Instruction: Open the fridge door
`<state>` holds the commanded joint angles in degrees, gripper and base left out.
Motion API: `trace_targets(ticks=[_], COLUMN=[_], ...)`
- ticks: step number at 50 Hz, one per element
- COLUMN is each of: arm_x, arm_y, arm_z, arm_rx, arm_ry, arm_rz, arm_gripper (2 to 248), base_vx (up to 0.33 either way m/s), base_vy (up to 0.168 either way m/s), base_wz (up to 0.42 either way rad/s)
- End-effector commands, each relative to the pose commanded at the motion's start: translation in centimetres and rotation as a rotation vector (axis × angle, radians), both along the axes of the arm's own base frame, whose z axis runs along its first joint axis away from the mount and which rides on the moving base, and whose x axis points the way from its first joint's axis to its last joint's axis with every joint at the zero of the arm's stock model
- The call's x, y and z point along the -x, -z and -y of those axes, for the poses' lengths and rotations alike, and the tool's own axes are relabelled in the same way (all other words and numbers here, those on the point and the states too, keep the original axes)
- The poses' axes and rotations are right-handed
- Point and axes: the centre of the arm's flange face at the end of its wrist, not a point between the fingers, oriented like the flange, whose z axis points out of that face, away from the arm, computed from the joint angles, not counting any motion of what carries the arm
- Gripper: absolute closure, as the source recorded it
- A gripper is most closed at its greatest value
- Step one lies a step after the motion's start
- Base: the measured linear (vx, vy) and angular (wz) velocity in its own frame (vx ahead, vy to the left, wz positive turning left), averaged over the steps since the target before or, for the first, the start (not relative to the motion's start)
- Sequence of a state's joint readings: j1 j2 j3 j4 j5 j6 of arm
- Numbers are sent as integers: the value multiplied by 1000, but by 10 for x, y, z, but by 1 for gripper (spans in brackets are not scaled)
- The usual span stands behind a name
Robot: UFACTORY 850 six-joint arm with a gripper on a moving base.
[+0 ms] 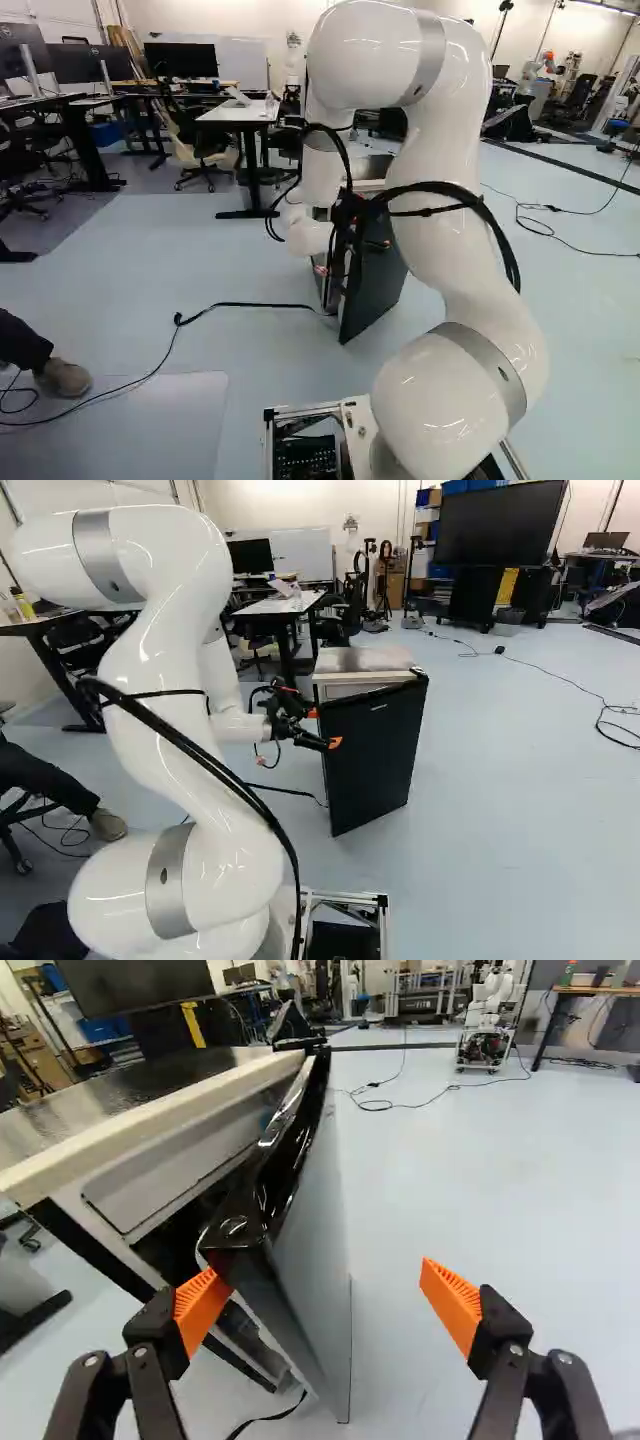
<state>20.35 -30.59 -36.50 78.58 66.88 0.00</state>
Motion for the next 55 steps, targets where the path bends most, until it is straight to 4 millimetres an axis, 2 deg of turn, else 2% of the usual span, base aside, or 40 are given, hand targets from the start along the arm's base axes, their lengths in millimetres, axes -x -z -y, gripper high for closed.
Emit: trace_targets(ticks=[38, 55], arm_x=[105, 115], arm_y=[2, 1], arm_z=[15, 18], arm_rx=[31, 43], arm_ry=[188, 233], arm_rz=[-107, -112], arm_gripper=[3, 3], base_vx=[0, 0], base_vy=[0, 0], base_wz=[0, 0])
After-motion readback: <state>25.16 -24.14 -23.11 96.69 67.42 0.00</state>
